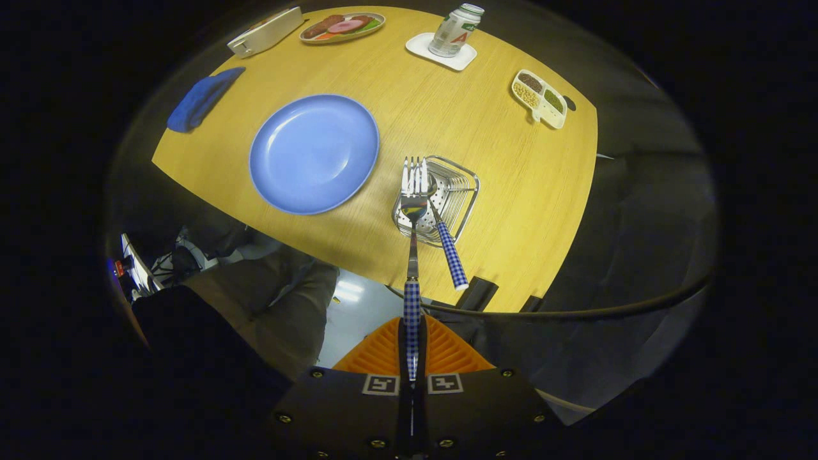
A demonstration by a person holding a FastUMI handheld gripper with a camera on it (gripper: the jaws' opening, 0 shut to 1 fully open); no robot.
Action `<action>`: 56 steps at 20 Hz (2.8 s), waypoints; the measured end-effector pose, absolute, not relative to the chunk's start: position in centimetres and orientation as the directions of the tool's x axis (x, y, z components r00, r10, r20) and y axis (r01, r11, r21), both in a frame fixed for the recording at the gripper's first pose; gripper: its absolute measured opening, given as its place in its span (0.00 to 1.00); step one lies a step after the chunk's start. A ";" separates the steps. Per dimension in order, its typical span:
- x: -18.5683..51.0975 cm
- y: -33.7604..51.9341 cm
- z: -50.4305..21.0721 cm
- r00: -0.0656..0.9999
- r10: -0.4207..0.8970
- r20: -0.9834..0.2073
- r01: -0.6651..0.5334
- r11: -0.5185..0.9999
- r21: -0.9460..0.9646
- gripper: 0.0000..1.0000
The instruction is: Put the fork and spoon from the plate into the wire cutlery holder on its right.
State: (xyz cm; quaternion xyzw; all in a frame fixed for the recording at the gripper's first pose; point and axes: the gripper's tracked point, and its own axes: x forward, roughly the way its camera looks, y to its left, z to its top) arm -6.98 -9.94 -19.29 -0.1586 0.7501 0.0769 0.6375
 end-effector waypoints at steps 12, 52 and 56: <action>-5.0 -13.5 -21.5 -0.399 -0.319 -0.860 -0.501 0.861 -0.086 0.02; -0.9 -11.7 -22.1 -0.603 -0.188 -0.775 -0.324 0.946 0.023 0.88; -0.7 -11.4 -20.4 -0.568 -0.147 -0.810 -0.293 0.956 0.032 0.88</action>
